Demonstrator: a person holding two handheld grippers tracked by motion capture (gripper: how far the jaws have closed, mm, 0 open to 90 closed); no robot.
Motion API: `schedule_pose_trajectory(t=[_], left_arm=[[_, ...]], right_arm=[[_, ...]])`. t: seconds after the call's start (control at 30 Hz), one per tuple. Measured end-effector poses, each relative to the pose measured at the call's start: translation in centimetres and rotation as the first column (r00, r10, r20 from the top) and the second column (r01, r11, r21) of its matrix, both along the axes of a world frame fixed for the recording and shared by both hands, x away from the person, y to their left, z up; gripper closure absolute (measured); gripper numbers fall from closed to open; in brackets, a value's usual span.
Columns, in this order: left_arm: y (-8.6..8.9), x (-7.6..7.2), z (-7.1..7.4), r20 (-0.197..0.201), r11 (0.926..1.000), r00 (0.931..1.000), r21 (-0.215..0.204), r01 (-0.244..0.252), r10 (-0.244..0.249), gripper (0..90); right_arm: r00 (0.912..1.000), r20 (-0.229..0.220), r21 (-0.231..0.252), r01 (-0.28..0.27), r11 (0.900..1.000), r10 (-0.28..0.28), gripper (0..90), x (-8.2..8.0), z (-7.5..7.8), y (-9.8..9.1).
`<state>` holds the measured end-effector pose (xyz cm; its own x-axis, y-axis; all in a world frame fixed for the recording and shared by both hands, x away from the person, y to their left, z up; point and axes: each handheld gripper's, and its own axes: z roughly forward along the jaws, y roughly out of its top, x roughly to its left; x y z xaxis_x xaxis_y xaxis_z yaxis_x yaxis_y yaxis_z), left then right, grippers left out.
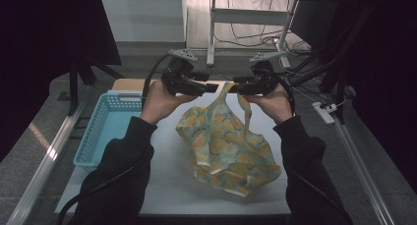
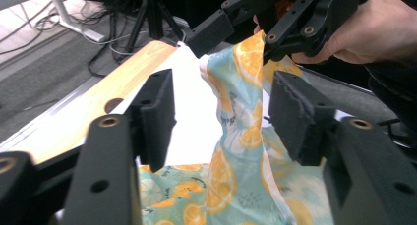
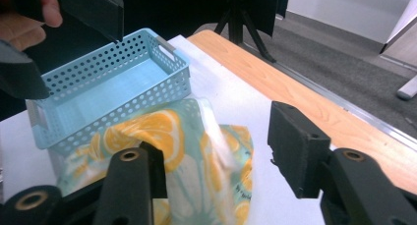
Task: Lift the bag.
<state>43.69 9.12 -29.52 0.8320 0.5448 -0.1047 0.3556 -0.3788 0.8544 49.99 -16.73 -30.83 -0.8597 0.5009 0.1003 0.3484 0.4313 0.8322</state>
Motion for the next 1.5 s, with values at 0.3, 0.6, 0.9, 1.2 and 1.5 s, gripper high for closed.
schedule_pose_trajectory(t=[0.3, 0.6, 0.9, 1.2, 1.5], left_arm=[[-3.1, 0.2, -3.9, -0.045, 0.9954, 0.9986, 0.09, 0.033, -0.029, 47.8], [-2.2, 2.1, -4.4, -0.085, 0.9919, 0.9921, 0.094, -0.085, 0.093, 89.5], [-1.0, 3.3, -6.6, -0.155, 0.9882, 0.9816, 0.122, -0.093, 0.112, 71.5], [0.9, 1.0, -7.3, -0.128, 0.9976, 0.9908, 0.059, -0.036, 0.043, 28.7], [3.8, -2.3, -7.9, -0.118, 0.9988, 0.992, 0.019, -0.045, 0.047, 14.1]], right_arm=[[1.0, -0.01, 0.01, 0.0, 1.0, 0.0, 50.9, -0.5, -0.3, -0.6], [0.9996, -0.018, -0.011, -0.023, 0.9997, 0.023, 48.8, -1.2, -1.0, -0.8], [0.9993, -0.019, 0.021, -0.033, 0.9993, 0.033, 38.2, -2.0, -1.9, -1.7], [0.9998, -0.004, 0.055, 0.019, 0.9983, -0.018, 23.1, -2.3, -3.3, -3.1], [0.998, 0.038, 0.052, 0.048, 0.9975, -0.05, 14.0, -4.1, -4.2, -4.0]])
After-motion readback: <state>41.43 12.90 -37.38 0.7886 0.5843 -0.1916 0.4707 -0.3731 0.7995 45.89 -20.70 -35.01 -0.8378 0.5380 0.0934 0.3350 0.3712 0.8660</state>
